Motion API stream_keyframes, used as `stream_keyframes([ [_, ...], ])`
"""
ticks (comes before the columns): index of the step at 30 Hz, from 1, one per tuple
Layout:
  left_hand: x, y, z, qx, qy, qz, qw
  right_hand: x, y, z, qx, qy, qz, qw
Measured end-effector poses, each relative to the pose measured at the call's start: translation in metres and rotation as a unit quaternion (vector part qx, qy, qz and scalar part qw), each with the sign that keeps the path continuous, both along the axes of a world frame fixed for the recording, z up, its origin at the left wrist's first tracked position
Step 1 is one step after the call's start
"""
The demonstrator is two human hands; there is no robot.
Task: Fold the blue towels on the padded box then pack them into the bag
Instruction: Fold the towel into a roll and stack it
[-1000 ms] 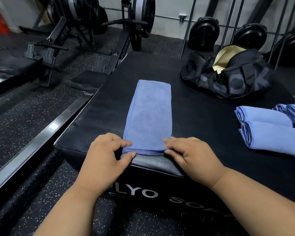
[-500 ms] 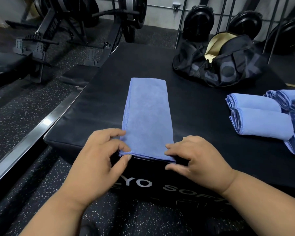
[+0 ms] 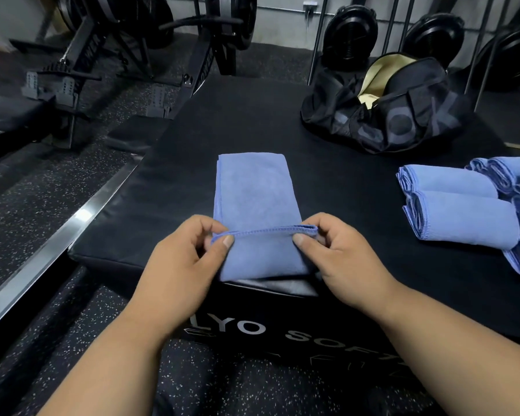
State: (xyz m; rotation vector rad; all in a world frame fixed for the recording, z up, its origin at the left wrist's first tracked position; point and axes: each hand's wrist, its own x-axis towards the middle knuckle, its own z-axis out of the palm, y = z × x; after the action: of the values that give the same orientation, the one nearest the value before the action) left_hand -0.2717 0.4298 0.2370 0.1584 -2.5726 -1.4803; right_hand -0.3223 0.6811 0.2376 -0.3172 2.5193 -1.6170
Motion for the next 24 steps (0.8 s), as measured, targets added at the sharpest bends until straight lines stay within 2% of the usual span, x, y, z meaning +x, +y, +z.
stream_keyframes([
  [3, -0.012, 0.003, -0.001, 0.012, -0.021, 0.021, 1.000, -0.009, -0.005, -0.003, -0.007, -0.025, -0.025, 0.999],
  [12, -0.024, 0.007, -0.001, -0.018, -0.053, 0.071, 0.996, -0.020, -0.004, -0.011, 0.057, -0.012, -0.053, 0.997],
  [16, -0.022, 0.014, -0.001, -0.060, -0.047, 0.107, 0.991, -0.021, -0.004, -0.011, 0.083, 0.002, -0.049, 0.995],
  [22, -0.020, 0.020, -0.003, -0.042, -0.027, 0.142, 0.989, -0.019, -0.003, -0.011, 0.070, 0.009, -0.052, 0.996],
  [24, -0.020, 0.021, -0.005, -0.061, -0.025, 0.145, 0.987, -0.017, -0.003, -0.012, 0.073, 0.018, -0.055, 0.996],
])
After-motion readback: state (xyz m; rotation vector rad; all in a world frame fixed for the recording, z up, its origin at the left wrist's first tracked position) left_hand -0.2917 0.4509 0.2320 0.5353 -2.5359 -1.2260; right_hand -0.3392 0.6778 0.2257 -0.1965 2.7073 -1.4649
